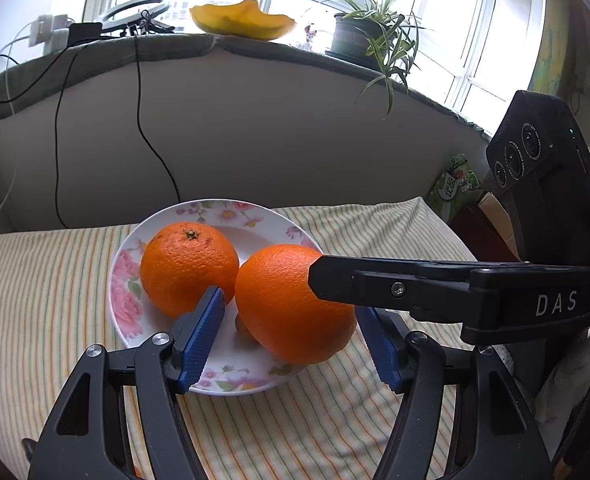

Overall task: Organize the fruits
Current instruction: 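Carry the large orange with the right gripper onto the plate and open, then move the right tool toward a small tangerine while the left tool approaches a yellow-green fruit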

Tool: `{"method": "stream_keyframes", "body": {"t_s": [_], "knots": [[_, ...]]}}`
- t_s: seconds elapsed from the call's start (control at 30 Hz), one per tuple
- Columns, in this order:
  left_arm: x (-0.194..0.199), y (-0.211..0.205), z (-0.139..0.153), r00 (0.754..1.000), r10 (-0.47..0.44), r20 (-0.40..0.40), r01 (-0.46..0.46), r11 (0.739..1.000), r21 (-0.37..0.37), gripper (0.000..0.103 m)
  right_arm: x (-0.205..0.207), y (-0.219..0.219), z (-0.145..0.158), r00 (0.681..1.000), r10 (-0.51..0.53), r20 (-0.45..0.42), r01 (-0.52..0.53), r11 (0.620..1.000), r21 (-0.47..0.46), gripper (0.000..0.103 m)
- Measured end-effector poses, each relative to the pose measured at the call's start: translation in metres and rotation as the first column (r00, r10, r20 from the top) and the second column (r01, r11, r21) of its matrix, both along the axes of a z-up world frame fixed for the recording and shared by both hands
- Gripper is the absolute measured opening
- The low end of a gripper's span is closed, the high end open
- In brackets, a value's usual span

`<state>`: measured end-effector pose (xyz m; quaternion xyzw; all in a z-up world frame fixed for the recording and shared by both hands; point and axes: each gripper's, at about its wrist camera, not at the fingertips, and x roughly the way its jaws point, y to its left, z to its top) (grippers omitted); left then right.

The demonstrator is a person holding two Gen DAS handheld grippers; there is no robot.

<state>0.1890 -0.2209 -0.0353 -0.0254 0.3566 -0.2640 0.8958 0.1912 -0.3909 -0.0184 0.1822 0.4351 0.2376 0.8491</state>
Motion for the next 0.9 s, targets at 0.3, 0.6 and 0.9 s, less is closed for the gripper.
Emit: {"method": "stream_keyframes", "body": {"t_s": [0.3, 0.6, 0.9], "knots": [[-0.016, 0.013, 0.006, 1.000, 0.010, 0.010, -0.009, 1.000, -0.009, 0.067, -0.014, 0.005, 0.011, 0.999, -0.007, 0.036, 0.007, 1.000, -0.019, 0.073], [-0.044, 0.043, 0.016, 0.998, 0.043, 0.045, -0.042, 0.999, -0.022, 0.067, -0.035, 0.016, 0.024, 0.996, -0.003, 0.092, 0.009, 0.998, -0.060, 0.073], [-0.073, 0.092, 0.016, 0.992, 0.116, 0.052, -0.116, 0.993, -0.012, 0.067, -0.057, 0.041, 0.030, 0.989, 0.037, 0.146, -0.020, 0.993, -0.116, 0.073]]}}
